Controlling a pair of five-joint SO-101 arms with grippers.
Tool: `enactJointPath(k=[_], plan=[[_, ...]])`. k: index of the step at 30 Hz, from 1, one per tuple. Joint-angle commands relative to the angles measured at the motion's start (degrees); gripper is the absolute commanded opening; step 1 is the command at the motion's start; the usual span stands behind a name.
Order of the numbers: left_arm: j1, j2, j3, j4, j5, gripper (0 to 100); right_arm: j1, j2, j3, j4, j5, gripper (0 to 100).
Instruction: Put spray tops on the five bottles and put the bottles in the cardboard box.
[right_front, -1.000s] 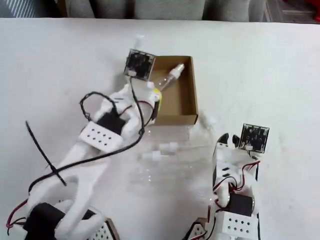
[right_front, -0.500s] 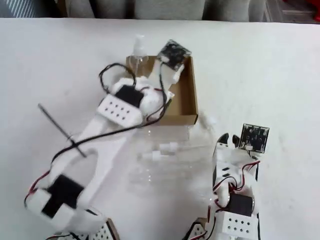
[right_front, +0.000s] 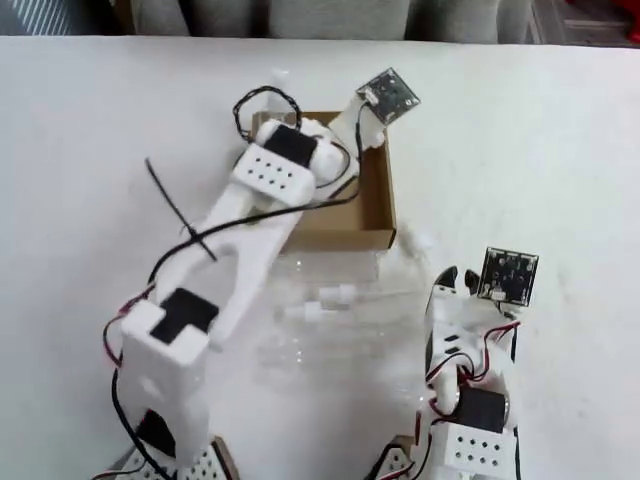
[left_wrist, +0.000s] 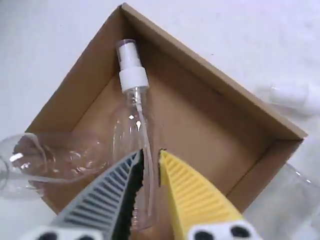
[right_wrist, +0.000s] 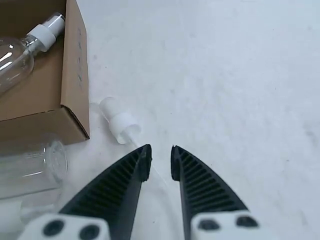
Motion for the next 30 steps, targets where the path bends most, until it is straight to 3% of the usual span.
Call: enactJointPath(k=[1, 5, 30], plan=[[-2.0, 2.1, -4.8, 1.1, -0.2, 19, -0.7, -0.1, 0.4, 0.3, 0.6, 5.6], [-2.1, 2.9, -4.8, 1.1, -0.2, 26, -0.7, -0.1, 0.4, 0.3, 2.1, 5.4], [-3.3, 4.1, -4.3, -6.5, -0.1, 26, -0.9, 0.0, 0.4, 1.2, 4.0, 5.2]])
